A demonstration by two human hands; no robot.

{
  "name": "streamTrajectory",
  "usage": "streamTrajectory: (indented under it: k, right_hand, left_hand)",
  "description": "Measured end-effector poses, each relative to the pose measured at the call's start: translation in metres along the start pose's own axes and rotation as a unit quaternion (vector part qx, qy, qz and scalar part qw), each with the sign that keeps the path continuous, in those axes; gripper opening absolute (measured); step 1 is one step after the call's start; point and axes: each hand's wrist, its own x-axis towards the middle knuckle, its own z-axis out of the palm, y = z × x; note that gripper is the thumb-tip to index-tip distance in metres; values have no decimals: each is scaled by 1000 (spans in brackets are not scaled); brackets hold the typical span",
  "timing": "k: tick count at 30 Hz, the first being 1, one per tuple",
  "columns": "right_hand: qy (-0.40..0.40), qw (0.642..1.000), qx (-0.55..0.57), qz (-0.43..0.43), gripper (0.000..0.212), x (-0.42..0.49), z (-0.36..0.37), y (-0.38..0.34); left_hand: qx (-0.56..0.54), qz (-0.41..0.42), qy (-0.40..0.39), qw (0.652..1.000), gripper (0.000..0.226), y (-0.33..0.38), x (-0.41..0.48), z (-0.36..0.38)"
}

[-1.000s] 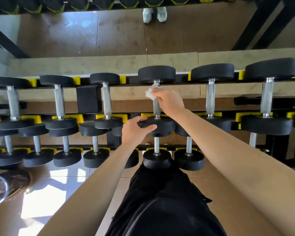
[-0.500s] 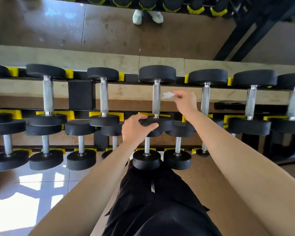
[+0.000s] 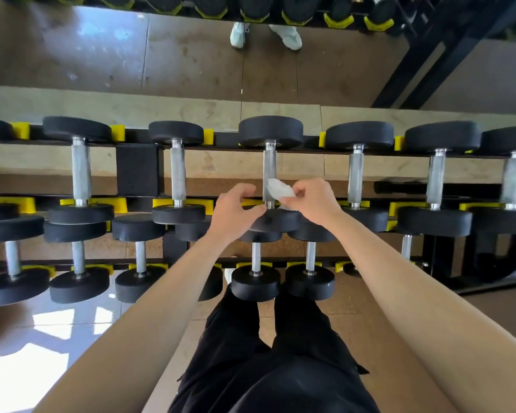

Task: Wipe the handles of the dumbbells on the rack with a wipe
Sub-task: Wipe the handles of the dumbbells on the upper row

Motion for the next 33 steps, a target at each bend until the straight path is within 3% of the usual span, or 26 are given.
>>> streamTrajectory:
  k: [4,7,11,13,16,18,21,24,27,28,33]
  right_hand:
    - [-56,995,81,10,34,-4,-11,-15]
    - [-95,984,150,23,35,1,-10,-23]
    - [-134,973,187,0,28,11,-11,-14]
    - [-149,968,202,-7,38,15,-14,-3]
    - [-138,964,227,19,32,20,-15,13]
    - [-119,970,207,42,24,22,-11,20]
    - [-129,979,146,54,18,24,-1,23]
    - [-157,984,68,44,25,29,10,22]
    - [-118,992,23,35,10,35,14,27]
    - [-90,995,8,36,14,37,14,31]
    - [-51,993,-71,84,9,45,13,46]
  left_hand:
    - [-27,112,-113,987,65,22,11,-5]
    - [25,154,-118,981,51,25,22,-8]
    - [26,130,-53,990,32,20,32,-15]
    - [23,105,-50,993,34,12,38,-21]
    - [50,79,-72,993,27,1,45,-29]
    - [76,40,-103,991,18,-5,49,-30]
    - [119,-7,-132,984,23,-13,56,-31]
    - [192,-35,-133,972,27,-23,63,-33]
    - [172,-61,-99,978,23,-29,70,-25]
    - [156,-64,-89,982,20,-27,71,-20]
    - [152,-57,-121,979,19,-15,77,1]
